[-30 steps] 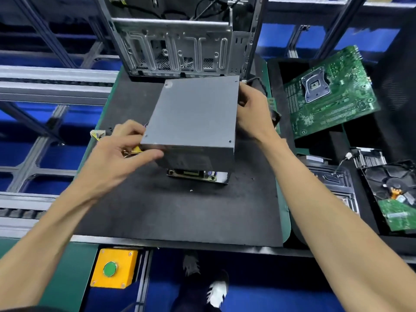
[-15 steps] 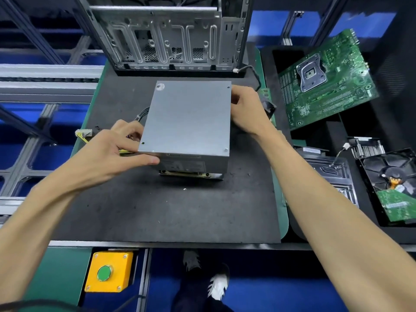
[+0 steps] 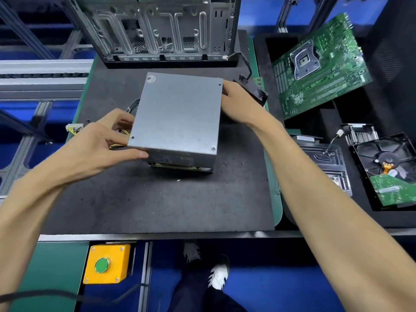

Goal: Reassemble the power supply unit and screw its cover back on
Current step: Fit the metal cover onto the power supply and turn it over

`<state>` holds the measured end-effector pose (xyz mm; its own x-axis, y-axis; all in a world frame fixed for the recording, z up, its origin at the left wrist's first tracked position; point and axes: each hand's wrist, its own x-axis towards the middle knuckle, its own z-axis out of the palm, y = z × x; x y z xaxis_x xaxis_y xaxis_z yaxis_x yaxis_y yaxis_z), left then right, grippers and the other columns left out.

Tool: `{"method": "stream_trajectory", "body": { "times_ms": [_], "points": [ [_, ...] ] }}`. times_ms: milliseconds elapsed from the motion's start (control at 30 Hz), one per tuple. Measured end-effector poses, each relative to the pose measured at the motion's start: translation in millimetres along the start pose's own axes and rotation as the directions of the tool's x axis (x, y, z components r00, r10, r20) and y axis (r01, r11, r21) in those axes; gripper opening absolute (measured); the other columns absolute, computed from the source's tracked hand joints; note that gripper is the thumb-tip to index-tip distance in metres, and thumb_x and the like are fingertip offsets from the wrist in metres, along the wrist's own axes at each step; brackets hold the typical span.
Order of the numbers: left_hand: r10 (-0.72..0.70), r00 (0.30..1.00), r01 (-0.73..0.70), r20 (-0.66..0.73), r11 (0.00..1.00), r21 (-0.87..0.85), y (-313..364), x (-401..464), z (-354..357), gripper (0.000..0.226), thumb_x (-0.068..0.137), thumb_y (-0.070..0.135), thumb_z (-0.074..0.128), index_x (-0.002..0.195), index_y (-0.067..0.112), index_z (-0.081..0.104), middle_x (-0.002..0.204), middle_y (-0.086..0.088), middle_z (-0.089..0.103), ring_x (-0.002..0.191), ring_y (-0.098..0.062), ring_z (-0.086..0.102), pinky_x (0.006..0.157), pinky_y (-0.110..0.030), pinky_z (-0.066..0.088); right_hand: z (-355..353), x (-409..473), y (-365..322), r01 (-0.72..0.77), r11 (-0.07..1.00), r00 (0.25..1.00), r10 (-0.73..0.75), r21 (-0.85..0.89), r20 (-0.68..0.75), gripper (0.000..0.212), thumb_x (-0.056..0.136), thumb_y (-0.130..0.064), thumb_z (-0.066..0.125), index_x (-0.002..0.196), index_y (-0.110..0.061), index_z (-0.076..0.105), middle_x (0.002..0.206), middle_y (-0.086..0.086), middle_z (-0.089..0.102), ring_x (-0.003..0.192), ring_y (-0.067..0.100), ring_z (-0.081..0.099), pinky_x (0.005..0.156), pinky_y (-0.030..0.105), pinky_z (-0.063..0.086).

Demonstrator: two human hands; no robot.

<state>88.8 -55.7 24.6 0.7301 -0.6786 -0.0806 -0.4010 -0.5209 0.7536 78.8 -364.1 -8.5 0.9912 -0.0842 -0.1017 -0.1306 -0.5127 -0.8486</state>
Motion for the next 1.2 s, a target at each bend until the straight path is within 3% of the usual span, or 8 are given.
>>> {"method": "stream_trajectory", "body": {
  "times_ms": [133, 300, 433, 533, 700, 867, 967, 1200],
  "points": [
    [-0.014, 0.999, 0.015, -0.042, 1.000, 0.017, 1, -3, 3, 0.020, 0.070, 0.036, 0.077, 0.089, 0.043, 0.080, 0.117, 0.019, 0.058, 0.109, 0.014, 0.055, 0.092, 0.002, 0.038, -1, -8, 3, -0.110, 0.959, 0.993, 0.115, 0.261, -0.003, 0.036, 0.107, -0.020, 0.035, 0.133, -0.025, 0.059, 0.134, 0.014, 0.065, 0.117, 0.031, 0.063, 0.098, 0.036, 0.046],
    [-0.058, 0.990, 0.061, -0.131, 0.998, 0.018, -2, -10, 12, 0.020, 0.072, 0.035, 0.078, 0.091, 0.028, 0.077, 0.125, 0.007, 0.058, 0.105, 0.015, 0.058, 0.092, -0.001, 0.042, 12, -47, 5, -0.116, 0.865, 0.961, 0.221, 0.489, -0.164, 0.070, 0.096, -0.054, 0.043, 0.159, -0.027, 0.031, 0.154, -0.008, 0.045, 0.141, 0.014, 0.043, 0.118, 0.046, 0.038],
    [-0.107, 0.972, 0.060, -0.211, 0.974, -0.219, -6, -16, 23, 0.022, 0.077, 0.034, 0.074, 0.091, 0.017, 0.076, 0.122, -0.003, 0.068, 0.099, 0.002, 0.068, 0.090, -0.011, 0.050, 28, -80, -6, -0.114, 0.866, 0.945, 0.246, 0.487, -0.216, 0.100, 0.079, -0.077, 0.048, 0.163, -0.030, 0.021, 0.117, -0.033, 0.056, 0.117, -0.006, 0.053, 0.118, 0.047, 0.037],
    [-0.197, 0.936, 0.017, -0.290, 0.852, -0.523, -11, -18, 33, 0.030, 0.079, 0.032, 0.083, 0.095, 0.013, 0.067, 0.107, -0.014, 0.069, 0.093, -0.018, 0.072, 0.084, -0.033, 0.062, 42, -100, -12, -0.132, 0.853, 0.959, 0.239, 0.505, -0.154, 0.113, 0.068, -0.085, 0.049, 0.163, -0.033, 0.016, 0.115, -0.039, 0.049, 0.133, 0.004, 0.048, 0.119, 0.049, 0.036],
    [-0.297, 0.930, 0.094, -0.216, 0.761, -0.642, -31, -15, 47, 0.036, 0.082, 0.052, 0.071, 0.110, 0.029, 0.075, 0.122, 0.003, 0.073, 0.119, -0.016, 0.066, 0.091, -0.033, 0.059, 68, -118, -15, -0.126, 0.842, 0.959, 0.238, 0.524, -0.152, 0.102, 0.075, -0.083, 0.049, 0.159, -0.027, 0.032, 0.131, -0.034, 0.047, 0.121, -0.022, 0.044, 0.121, 0.039, 0.034],
    [-0.314, 0.933, 0.110, -0.176, 0.714, -0.691, -16, -18, 63, 0.032, 0.083, 0.072, 0.060, 0.100, 0.052, 0.077, 0.112, 0.015, 0.076, 0.106, -0.004, 0.071, 0.080, -0.015, 0.055, 70, -124, -28, -0.120, 0.799, 0.934, 0.292, 0.589, -0.206, 0.081, 0.074, -0.083, 0.043, 0.130, -0.030, 0.065, 0.124, -0.016, 0.070, 0.126, 0.002, 0.058, 0.116, 0.042, 0.040],
    [-0.322, 0.926, 0.099, -0.198, 0.712, -0.695, -8, -28, 58, 0.054, 0.070, 0.084, 0.062, 0.104, 0.046, 0.078, 0.112, 0.007, 0.077, 0.107, -0.013, 0.073, 0.082, -0.024, 0.059, 60, -124, -38, -0.077, 0.812, 0.933, 0.264, 0.579, -0.246, 0.087, 0.074, -0.085, 0.036, 0.136, -0.031, 0.064, 0.117, -0.034, 0.068, 0.114, -0.015, 0.059, 0.119, 0.038, 0.036],
    [-0.234, 0.923, -0.016, -0.307, 0.772, -0.635, 27, -35, 41, 0.041, 0.079, 0.078, 0.061, 0.100, 0.047, 0.079, 0.109, 0.007, 0.078, 0.101, -0.016, 0.075, 0.085, -0.040, 0.062, 30, -112, -64, 0.035, 0.844, 0.947, 0.144, 0.536, -0.288, 0.083, 0.088, -0.078, 0.023, 0.137, -0.025, 0.066, 0.122, -0.012, 0.074, 0.113, 0.003, 0.065, 0.107, 0.029, 0.040]
  ]
}}
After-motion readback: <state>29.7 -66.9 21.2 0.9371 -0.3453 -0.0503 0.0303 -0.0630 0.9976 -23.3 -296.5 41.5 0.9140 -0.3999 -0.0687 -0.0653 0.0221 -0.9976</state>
